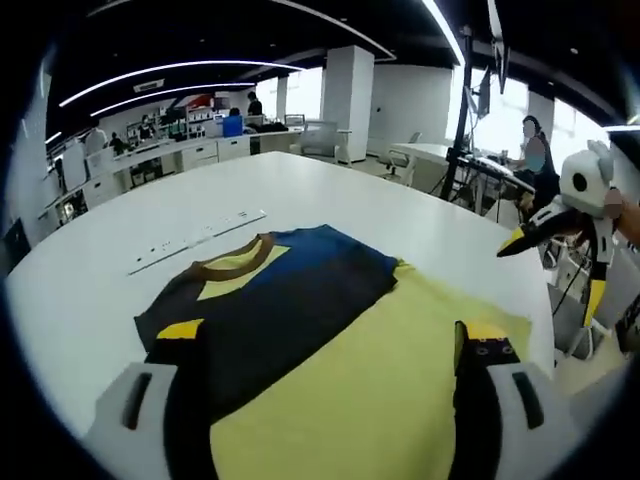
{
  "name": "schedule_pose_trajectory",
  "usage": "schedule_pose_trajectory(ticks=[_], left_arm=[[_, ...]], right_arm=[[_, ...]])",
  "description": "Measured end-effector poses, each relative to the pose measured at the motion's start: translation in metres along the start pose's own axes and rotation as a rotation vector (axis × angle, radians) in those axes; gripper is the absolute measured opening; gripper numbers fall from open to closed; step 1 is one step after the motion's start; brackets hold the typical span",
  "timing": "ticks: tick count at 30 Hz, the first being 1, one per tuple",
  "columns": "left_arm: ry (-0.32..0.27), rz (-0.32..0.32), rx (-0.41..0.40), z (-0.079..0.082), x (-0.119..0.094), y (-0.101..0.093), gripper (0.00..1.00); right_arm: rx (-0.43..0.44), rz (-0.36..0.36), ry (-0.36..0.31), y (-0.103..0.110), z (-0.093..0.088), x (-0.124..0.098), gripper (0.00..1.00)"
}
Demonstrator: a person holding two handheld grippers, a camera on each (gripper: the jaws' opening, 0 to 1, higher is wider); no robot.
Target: Fold the garment on the visible template until the final outline fits inside the template.
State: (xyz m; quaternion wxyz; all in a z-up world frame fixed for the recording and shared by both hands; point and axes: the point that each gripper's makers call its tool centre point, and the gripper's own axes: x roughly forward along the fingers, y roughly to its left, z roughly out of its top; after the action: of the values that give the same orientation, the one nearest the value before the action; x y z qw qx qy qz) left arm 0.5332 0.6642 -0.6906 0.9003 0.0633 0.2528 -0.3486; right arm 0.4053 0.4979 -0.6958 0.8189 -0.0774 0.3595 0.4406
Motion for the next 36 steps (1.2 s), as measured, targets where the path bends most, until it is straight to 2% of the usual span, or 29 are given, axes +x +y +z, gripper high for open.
schedule_pose_trajectory(ticks=[8,18,25,32,36], left_arm=[[0.004,-0.019,-0.003,-0.016,-0.029,-0.006,0.99],[0.027,-0.055,0.008,-0.045,-0.059,-0.017,0.89],[0.071,-0.056,0.037,-0.075,-0.081,-0.019,0.85],[0.104,-0.065,0.027,-0.101,-0.098,-0.025,0.76],[0.133,-0.056,0.022,-0.115,-0.103,-0.029,0.75]], right_arm=[[-0.042,0.037,0.013,0.009,-0.005,0.002,0.99],[-0.089,0.061,0.066,0.018,-0.021,0.007,0.96],[-0.130,0.069,0.092,0.021,-0.033,0.009,0.84],[-0.139,0.056,0.112,0.019,-0.046,0.014,0.75],[-0.140,0.057,0.141,0.020,-0.057,0.016,0.72]])
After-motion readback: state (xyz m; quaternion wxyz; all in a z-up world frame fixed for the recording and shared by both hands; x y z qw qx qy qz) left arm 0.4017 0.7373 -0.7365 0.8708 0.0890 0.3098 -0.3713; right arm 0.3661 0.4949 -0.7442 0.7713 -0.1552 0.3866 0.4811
